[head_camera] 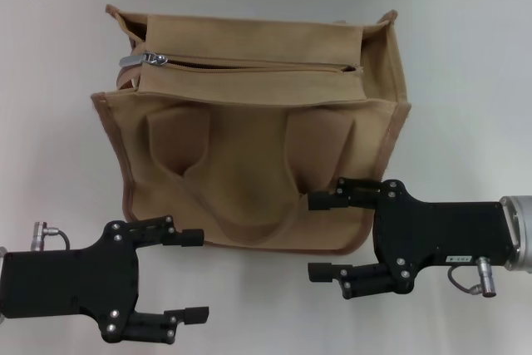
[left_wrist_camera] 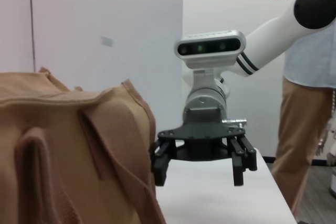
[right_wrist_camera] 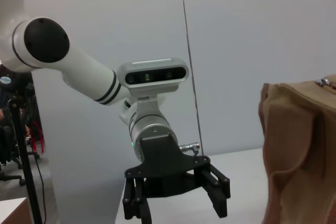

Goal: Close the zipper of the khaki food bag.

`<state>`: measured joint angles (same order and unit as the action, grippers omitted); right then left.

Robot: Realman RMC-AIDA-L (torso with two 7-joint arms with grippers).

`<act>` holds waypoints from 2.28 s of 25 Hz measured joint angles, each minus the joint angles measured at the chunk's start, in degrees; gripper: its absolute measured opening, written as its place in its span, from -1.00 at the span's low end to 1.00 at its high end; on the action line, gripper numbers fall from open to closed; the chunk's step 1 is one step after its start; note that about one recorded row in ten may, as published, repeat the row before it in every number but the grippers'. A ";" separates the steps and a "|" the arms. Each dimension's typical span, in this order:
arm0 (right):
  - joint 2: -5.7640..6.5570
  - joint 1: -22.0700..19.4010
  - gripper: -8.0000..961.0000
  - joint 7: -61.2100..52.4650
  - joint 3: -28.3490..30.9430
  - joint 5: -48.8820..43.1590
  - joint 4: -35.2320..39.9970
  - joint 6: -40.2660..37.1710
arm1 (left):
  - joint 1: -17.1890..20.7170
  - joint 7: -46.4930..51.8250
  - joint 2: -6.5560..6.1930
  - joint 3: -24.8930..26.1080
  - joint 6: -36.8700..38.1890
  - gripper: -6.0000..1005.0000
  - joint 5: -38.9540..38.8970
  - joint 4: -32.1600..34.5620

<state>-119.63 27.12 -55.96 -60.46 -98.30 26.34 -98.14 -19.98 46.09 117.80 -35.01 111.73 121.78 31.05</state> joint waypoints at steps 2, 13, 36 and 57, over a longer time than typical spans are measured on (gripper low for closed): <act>-0.03 0.09 0.70 0.24 0.00 0.02 -0.34 0.14 | 0.05 0.00 0.07 0.68 0.06 0.62 -0.02 -0.10; -0.07 1.00 0.70 1.31 0.46 1.17 -2.21 0.28 | 1.66 -0.91 0.55 8.03 0.43 0.62 -0.41 -0.53; -0.07 2.25 0.70 8.74 0.79 6.29 -8.68 0.93 | 0.29 -14.61 1.10 28.68 -14.76 0.62 -13.01 -17.64; -0.07 1.71 0.70 8.85 0.97 6.83 -10.19 2.96 | -2.43 -14.95 1.14 31.37 -12.76 0.60 -14.90 -22.35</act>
<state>-119.70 28.83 -47.11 -59.49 -91.47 16.15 -95.18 -22.41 31.14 118.94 -3.63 98.96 106.89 8.70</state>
